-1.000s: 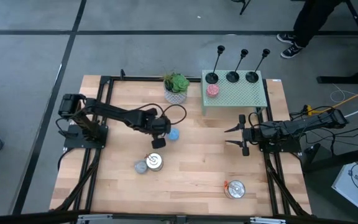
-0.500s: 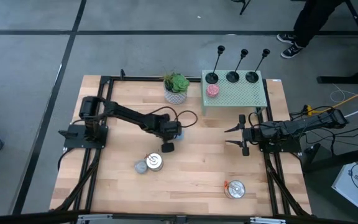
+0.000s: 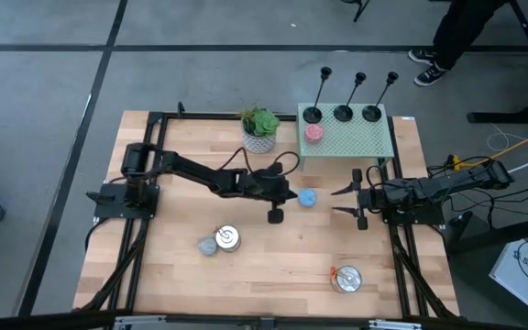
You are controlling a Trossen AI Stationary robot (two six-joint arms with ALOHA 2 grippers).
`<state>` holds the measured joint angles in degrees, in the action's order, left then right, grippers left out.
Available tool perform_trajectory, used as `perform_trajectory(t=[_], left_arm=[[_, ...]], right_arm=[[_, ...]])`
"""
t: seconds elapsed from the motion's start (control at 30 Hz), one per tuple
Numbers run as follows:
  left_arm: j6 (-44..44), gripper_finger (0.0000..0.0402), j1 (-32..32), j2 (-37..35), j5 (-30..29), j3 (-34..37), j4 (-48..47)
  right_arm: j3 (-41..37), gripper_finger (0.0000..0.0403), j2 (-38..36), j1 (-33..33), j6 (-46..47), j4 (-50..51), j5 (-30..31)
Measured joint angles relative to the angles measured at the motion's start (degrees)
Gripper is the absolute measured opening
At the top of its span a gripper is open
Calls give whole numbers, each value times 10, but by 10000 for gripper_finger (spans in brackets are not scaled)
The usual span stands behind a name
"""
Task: Pick & Place candle stick holders
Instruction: Move the left silver scented candle can to the middle of the table
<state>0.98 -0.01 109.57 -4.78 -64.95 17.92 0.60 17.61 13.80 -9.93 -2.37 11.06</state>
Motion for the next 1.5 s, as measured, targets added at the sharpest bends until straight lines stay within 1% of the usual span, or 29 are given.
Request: perform_trajectory(t=[0.07,0.17,0.33,0.43,0.53,0.63,0.77,0.87,1.03,1.17,1.27,1.4,1.5], left_arm=[[0,2,-7,-20,0,0,-23],[1,1,-19,-61,-7,0,-91],[6,2,-52,-150,-68,-1,-239],[-27,1,-80,-202,-90,-1,-333],[-92,3,-112,-245,-92,-1,-421],[-188,1,-144,-274,-91,-1,-526],[-342,3,-188,-286,-86,-1,-662],[-435,2,-218,-280,-73,-1,-722],[-545,3,-253,-250,-25,-1,-770],[-571,1,-252,-217,31,-1,-794],[-536,2,-242,-189,61,0,-772],[-458,2,-223,-147,97,0,-689],[-367,1,-204,-111,94,0,-626]], right_arm=[[0,204,0,0,0,0,-4],[0,204,0,0,0,0,-6],[0,204,0,0,0,0,-6],[0,204,0,0,0,0,-6],[0,204,0,0,0,0,-6],[0,204,0,0,0,0,-6],[0,204,0,0,0,0,-7],[0,204,0,0,0,0,-8],[0,204,0,0,0,0,-8],[0,204,0,0,0,0,-8],[0,204,0,0,0,0,-7],[0,204,0,0,0,0,-7],[0,204,0,0,0,0,-7]])
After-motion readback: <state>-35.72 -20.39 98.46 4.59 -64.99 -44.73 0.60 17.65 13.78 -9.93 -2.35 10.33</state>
